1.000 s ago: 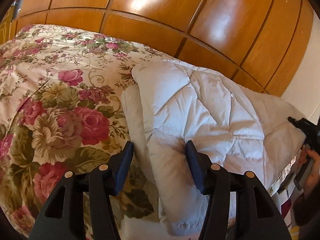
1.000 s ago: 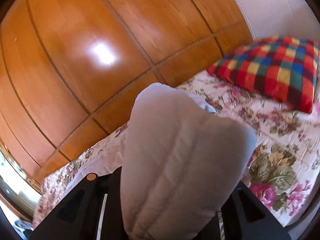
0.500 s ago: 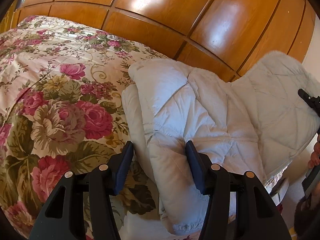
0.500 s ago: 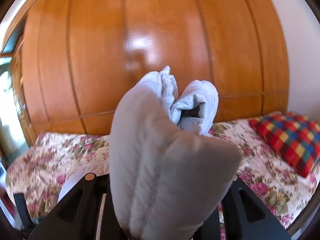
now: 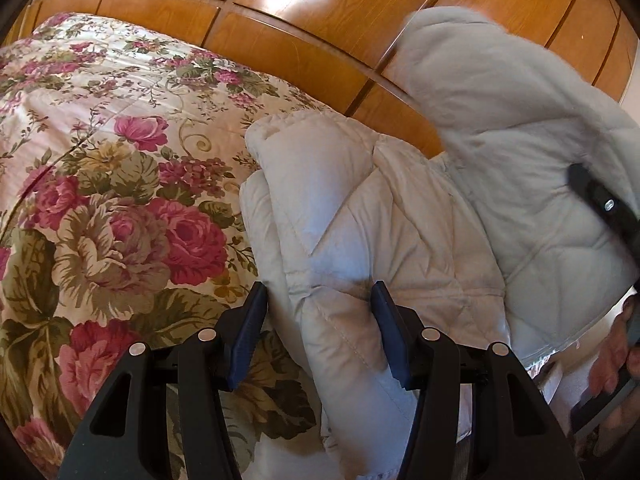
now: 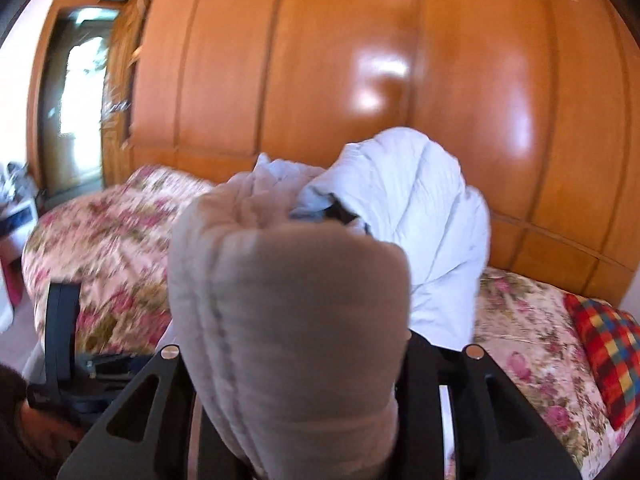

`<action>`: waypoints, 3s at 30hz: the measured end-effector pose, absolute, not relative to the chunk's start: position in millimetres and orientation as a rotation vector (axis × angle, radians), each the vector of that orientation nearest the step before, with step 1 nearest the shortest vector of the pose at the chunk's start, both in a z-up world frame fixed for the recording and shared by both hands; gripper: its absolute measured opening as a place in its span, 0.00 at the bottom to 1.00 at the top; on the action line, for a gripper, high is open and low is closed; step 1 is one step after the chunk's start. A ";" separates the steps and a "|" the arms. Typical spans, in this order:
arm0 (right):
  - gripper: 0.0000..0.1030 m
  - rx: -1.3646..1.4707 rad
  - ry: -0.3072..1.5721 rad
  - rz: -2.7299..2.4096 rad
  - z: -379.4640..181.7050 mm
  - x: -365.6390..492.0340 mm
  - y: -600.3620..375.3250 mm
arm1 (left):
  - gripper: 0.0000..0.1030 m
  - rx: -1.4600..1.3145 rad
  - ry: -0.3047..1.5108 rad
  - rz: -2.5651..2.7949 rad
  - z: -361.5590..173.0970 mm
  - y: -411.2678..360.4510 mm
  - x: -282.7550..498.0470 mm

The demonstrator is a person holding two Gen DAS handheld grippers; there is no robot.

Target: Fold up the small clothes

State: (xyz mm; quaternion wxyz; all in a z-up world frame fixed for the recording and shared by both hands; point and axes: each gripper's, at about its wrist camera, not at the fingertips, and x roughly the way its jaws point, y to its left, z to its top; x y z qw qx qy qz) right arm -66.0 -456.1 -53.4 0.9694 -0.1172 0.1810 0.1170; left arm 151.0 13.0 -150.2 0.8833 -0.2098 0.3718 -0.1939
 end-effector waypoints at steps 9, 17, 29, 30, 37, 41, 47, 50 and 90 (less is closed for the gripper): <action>0.53 -0.373 0.500 0.397 -104.3 -58.9 -419.9 | 0.53 -0.521 0.736 -0.380 -139.3 43.3 140.8; 0.75 -0.319 0.544 0.495 -120.3 -62.2 -422.9 | 0.53 -0.598 0.593 -0.291 -99.8 83.3 123.9; 0.76 -0.399 0.511 0.499 -129.8 -74.7 -416.2 | 0.66 -0.329 0.754 -0.527 -47.9 -19.2 207.1; 0.76 -0.402 0.500 0.502 -130.4 -74.3 -412.4 | 0.53 -0.308 0.770 -0.526 -50.7 -25.8 211.8; 0.83 -0.252 0.407 0.645 -85.2 -113.6 -478.7 | 0.17 -0.362 0.740 -0.557 -51.9 -14.6 201.8; 0.89 -0.039 0.364 0.692 -54.6 -116.5 -540.8 | 0.15 -0.400 0.725 -0.545 -61.1 1.9 188.5; 0.44 0.205 0.431 0.344 -40.0 -43.2 -607.3 | 0.15 -0.528 0.721 -0.528 -87.0 23.2 173.9; 0.32 0.270 0.472 0.336 -40.4 -5.2 -608.5 | 0.15 -0.562 0.727 -0.523 -94.9 30.2 171.3; 0.30 -0.211 0.608 0.336 -136.2 72.3 -442.9 | 0.19 -0.401 0.378 -0.315 -12.7 52.2 113.2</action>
